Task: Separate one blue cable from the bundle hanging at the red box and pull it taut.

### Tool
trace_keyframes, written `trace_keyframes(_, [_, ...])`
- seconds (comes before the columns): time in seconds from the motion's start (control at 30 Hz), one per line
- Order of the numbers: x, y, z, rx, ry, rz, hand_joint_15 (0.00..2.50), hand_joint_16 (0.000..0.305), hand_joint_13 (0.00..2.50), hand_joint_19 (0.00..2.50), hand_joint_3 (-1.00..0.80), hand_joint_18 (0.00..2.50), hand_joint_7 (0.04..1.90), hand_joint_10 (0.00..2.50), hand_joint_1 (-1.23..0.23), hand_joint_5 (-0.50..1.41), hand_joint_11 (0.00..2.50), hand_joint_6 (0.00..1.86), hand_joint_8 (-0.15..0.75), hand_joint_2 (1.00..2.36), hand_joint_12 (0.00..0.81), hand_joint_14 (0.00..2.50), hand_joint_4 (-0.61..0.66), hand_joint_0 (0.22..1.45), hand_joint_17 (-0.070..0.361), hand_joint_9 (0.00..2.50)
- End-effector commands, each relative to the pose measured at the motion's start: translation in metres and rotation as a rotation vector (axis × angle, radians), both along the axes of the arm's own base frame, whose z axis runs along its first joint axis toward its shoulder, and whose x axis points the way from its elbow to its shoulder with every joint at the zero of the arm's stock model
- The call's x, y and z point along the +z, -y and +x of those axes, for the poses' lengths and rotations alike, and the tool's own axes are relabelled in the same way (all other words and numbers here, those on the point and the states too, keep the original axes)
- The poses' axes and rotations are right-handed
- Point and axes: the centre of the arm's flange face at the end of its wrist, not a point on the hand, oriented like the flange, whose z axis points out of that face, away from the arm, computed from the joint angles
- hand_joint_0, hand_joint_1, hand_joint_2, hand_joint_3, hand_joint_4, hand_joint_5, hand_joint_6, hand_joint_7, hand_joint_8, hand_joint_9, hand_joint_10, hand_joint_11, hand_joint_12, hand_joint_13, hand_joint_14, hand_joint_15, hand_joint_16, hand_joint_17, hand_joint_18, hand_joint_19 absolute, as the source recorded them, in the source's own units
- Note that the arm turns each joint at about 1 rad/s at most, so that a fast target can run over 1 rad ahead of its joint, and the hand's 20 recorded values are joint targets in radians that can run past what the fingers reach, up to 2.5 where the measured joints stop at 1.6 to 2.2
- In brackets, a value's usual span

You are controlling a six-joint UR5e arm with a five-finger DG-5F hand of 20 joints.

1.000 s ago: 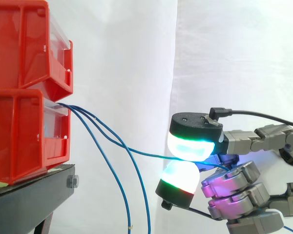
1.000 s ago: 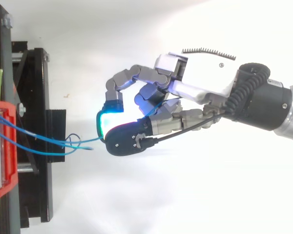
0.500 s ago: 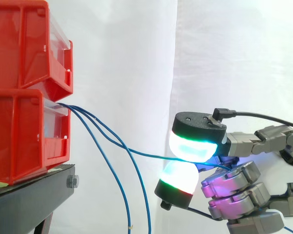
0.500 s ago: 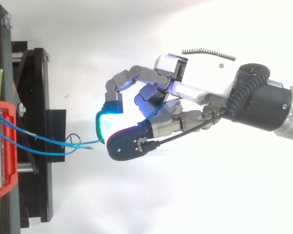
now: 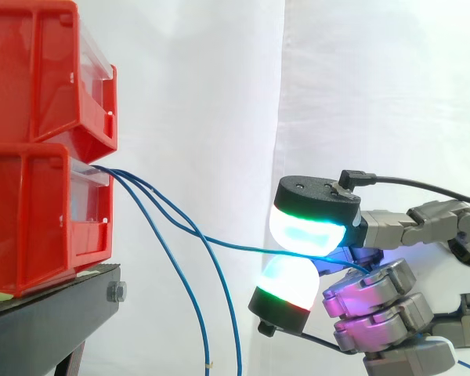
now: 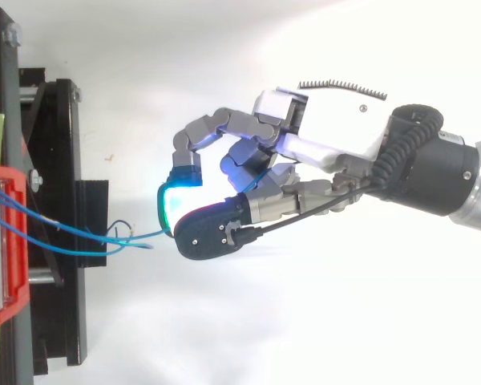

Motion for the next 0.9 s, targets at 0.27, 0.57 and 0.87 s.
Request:
trace_keyframes(0.27, [0.0005, 0.0000, -0.0001, 0.000, 0.001, 0.000, 1.47, 0.047, 0.93, 1.44, -0.50, 1.38, 1.20, 1.59, -0.71, -0.20, 1.64, 0.85, 0.336, 1.00, 0.402, 2.50, 0.18, 0.60, 0.105, 1.00])
trace_keyframes(0.57, [-0.0006, 0.0000, -0.0001, 0.000, -0.001, 0.000, 1.46, 0.046, 0.93, 1.44, -0.50, 1.39, 1.19, 1.59, -0.68, -0.20, 1.64, 0.85, 0.337, 1.00, 0.403, 2.50, 0.18, 0.59, 0.103, 1.01])
trace_keyframes(0.87, [0.0005, 0.0000, -0.0001, 0.000, 0.001, 0.000, 1.49, 0.046, 0.95, 1.42, -0.17, 1.40, 1.25, 1.59, -0.74, -0.19, 1.65, 0.87, 0.332, 1.03, 0.394, 2.50, 0.08, 0.65, 0.105, 1.03])
